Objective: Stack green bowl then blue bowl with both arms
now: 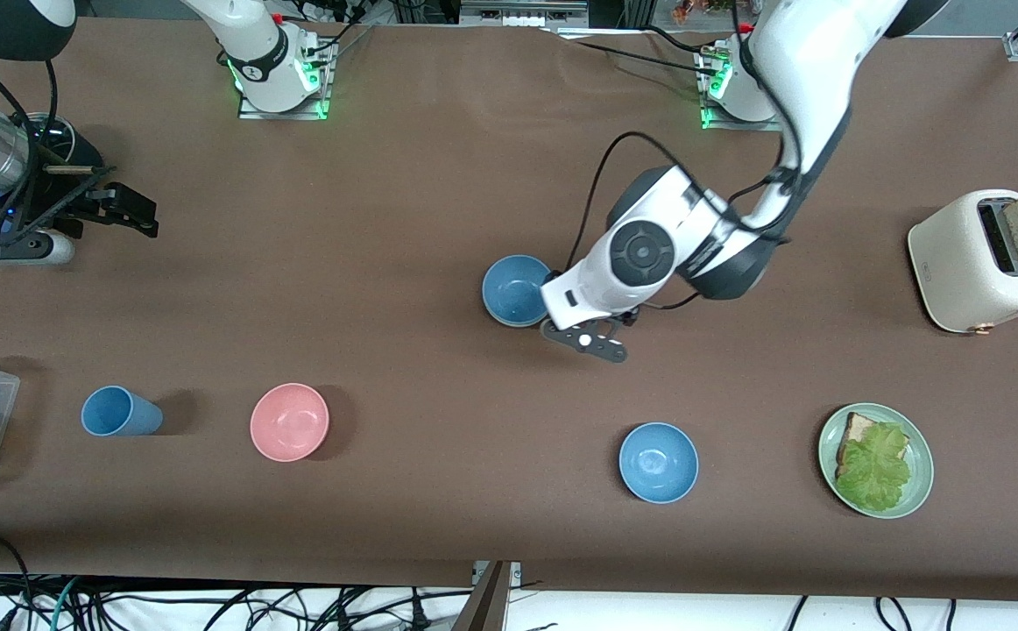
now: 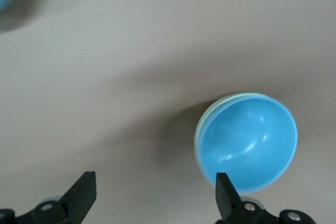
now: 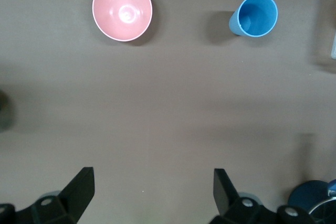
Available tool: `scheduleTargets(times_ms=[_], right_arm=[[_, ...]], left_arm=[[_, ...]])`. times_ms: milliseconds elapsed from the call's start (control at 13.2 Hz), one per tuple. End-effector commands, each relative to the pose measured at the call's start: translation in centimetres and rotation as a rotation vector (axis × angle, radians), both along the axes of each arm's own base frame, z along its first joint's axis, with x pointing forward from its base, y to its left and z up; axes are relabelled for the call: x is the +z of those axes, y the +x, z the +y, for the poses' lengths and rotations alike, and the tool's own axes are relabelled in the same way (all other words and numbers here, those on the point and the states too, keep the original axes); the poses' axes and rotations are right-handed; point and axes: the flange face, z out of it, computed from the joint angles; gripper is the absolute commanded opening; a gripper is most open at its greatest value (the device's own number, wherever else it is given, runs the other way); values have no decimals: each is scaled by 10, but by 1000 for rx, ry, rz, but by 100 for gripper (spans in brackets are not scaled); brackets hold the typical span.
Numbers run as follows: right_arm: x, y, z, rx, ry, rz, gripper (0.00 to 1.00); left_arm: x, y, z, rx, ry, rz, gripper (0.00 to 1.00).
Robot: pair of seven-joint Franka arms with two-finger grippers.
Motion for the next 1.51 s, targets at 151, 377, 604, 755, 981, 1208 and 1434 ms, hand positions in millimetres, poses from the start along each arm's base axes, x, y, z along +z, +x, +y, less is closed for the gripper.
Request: scheduleTargets(times_ms=[151,377,604,755,981,1208,1434], right_arm=[[8,4,6,9,8,-25,100],[8,4,5,8,7,-25,100],[8,4,3,5,7,-25,100],[7,4,3,3,7,-24,100],[8,4,4,6,7,-25,100],[8,4,4,6,7,-25,100],[8,4,4,6,7,-25,100]], left_arm=[[116,29,128,172,112,-58,100],[181,40,220,314,129,-52,100],[221,8,273,394,168,-101,100],[211,-27,311,370,117,-120,100],[199,-45,339,309,80,-164,100],[196,-38,337,313,93,-95,100],[201,-26,336,311,90,-100,100]])
